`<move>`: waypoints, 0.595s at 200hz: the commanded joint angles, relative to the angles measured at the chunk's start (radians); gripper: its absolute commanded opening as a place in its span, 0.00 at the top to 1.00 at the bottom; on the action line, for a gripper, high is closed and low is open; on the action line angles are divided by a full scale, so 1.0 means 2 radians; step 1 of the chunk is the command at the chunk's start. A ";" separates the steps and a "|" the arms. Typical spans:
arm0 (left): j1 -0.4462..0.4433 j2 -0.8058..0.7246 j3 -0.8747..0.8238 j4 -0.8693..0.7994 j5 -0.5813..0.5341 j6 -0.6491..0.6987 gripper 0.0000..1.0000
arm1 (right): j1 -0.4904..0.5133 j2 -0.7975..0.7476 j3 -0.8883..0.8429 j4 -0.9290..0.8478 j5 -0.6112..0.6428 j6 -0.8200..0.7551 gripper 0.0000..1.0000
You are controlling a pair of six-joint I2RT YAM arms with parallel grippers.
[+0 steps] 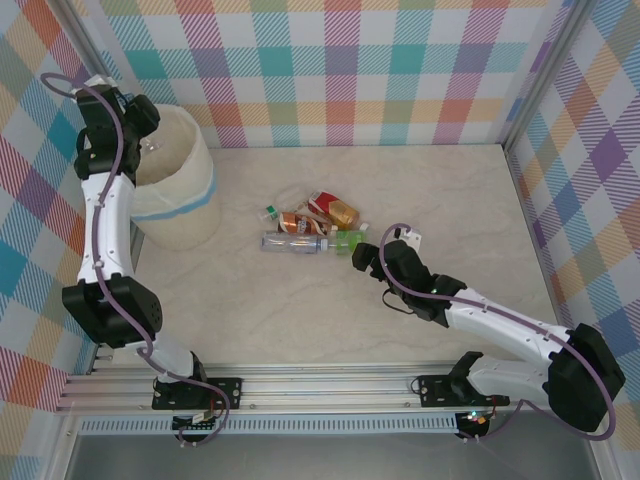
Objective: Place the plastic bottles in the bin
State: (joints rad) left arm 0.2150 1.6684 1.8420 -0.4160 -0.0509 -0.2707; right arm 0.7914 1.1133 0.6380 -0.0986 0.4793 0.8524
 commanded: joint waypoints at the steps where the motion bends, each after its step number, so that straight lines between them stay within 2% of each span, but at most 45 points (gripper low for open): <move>1: 0.008 0.020 0.032 -0.040 0.026 0.008 0.83 | -0.002 -0.009 0.007 -0.006 0.010 0.003 0.00; 26: 0.007 0.036 0.046 -0.062 0.048 0.014 0.66 | -0.003 0.001 0.008 -0.001 0.010 -0.003 0.00; 62: 0.004 0.066 0.104 -0.108 0.138 0.003 0.37 | -0.003 0.025 0.017 0.014 -0.004 -0.029 0.00; 73: -0.001 0.069 0.114 -0.121 0.128 -0.002 0.26 | -0.006 0.033 0.017 0.034 -0.023 -0.067 0.00; 86: -0.009 0.067 0.116 -0.127 0.117 0.002 0.15 | -0.019 0.047 0.021 0.059 -0.078 -0.142 0.00; 105: -0.024 0.062 0.116 -0.130 0.106 0.014 0.01 | -0.043 0.077 0.057 0.027 -0.145 -0.223 0.00; 119: -0.033 0.059 0.117 -0.133 0.097 0.022 0.00 | -0.054 0.101 0.091 -0.005 -0.158 -0.267 0.00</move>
State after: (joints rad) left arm 0.1871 1.8111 2.0468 -0.6373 0.1558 -0.2596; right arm 0.7223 1.2625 0.7044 -0.0723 0.3016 0.5655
